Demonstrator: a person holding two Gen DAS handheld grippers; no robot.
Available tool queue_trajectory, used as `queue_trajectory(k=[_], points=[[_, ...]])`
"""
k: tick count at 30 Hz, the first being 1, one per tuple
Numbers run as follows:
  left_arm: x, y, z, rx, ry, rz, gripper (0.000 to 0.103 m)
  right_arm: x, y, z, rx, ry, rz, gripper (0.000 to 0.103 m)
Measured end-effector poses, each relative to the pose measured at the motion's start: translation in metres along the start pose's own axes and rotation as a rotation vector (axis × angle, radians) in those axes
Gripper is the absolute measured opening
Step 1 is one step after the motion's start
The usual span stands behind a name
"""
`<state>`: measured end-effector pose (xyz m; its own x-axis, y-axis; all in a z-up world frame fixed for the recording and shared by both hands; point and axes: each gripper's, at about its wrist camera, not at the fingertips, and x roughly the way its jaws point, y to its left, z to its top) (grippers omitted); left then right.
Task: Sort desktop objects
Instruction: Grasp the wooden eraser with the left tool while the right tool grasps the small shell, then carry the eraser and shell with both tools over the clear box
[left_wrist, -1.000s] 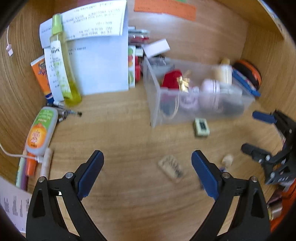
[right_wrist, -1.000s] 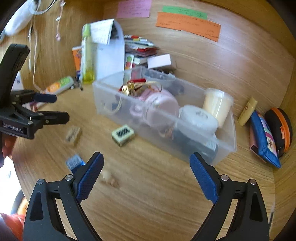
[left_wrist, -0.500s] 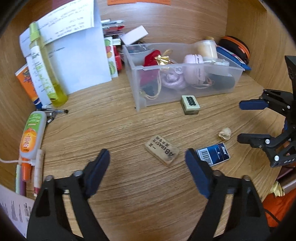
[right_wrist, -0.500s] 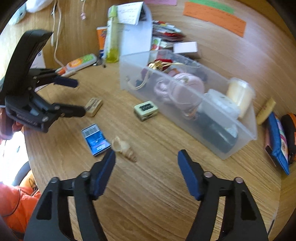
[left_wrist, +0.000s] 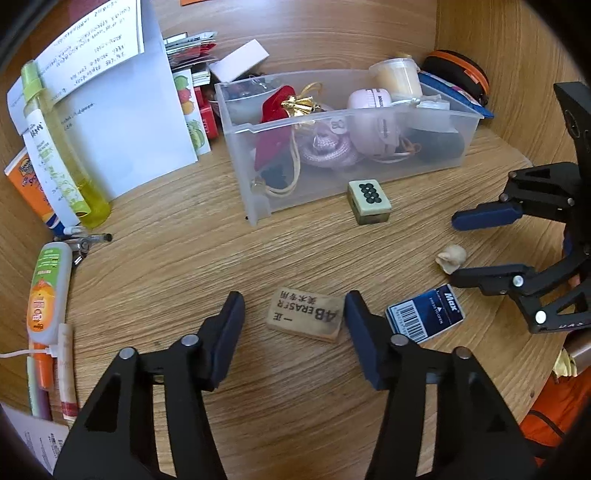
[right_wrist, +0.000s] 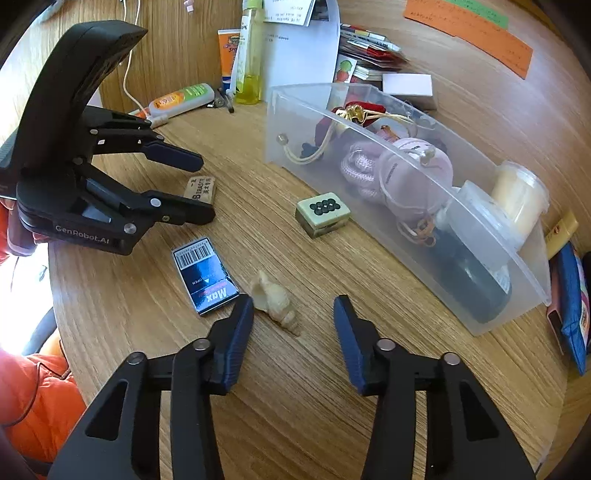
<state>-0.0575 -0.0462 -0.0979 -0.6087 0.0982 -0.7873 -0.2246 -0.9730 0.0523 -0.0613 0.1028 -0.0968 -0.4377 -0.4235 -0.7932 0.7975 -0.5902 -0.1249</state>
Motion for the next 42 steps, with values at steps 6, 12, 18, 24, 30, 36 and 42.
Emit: queue_trajectory(k=[6,12,18,24,30,36,42], points=[[0.001,0.0,0.0,-0.013,-0.01,-0.026,0.042,0.004,-0.004,0.004,0.029,0.001,0.032,0.023],[0.0,0.005,0.001,-0.05,-0.012,-0.021,0.041,0.004,-0.012,0.006,0.103,0.005,0.059,0.017],[-0.016,0.014,0.012,-0.122,-0.088,-0.028,0.041,-0.009,-0.023,0.009,0.146,-0.041,0.06,0.017],[-0.034,0.018,0.03,-0.167,-0.183,-0.049,0.041,-0.025,-0.034,0.015,0.167,-0.081,0.036,0.017],[-0.045,0.014,0.051,-0.146,-0.251,-0.048,0.041,-0.052,-0.057,0.026,0.195,-0.157,-0.016,0.017],[-0.047,0.014,0.065,-0.164,-0.286,-0.056,0.041,-0.072,-0.079,0.029,0.235,-0.204,-0.066,0.018],[-0.044,0.015,0.081,-0.156,-0.302,-0.056,0.041,-0.084,-0.099,0.026,0.269,-0.234,-0.115,0.017]])
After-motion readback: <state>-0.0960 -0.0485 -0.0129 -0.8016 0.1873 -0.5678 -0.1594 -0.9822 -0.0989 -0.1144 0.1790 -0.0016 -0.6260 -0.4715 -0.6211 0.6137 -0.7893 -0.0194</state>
